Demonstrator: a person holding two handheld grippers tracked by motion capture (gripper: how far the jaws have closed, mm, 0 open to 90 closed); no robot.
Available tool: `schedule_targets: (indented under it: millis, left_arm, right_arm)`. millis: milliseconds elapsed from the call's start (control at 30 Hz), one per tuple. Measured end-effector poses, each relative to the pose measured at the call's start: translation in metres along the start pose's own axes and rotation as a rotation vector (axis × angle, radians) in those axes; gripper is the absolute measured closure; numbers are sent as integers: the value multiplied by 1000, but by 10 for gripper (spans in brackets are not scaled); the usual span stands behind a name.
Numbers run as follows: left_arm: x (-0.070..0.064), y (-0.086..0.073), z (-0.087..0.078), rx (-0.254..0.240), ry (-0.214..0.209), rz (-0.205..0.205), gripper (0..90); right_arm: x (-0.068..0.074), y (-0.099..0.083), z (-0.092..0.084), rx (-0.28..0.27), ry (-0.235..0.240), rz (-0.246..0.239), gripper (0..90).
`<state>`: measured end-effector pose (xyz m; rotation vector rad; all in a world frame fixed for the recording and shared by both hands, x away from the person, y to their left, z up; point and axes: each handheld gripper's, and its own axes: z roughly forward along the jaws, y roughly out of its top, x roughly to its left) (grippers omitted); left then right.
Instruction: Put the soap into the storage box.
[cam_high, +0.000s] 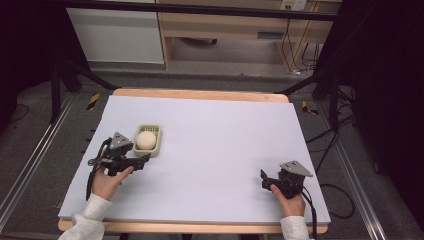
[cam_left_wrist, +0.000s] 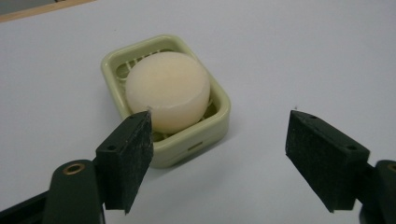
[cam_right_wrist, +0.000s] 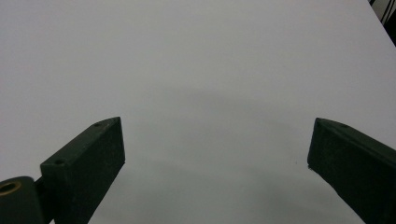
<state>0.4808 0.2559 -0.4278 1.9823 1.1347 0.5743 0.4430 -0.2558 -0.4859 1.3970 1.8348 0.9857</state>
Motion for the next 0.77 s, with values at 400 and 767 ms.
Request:
schedule_targets:
  millis: [400, 767]
  left_arm:
    - [20, -47, -14, 28, 41, -63, 230]
    - [32, -62, -19, 29, 71, -81, 240]
  right_arm:
    - [0, 0, -1, -7, 1, -5, 44]
    - [0, 0, 0, -3, 4, -6, 44]
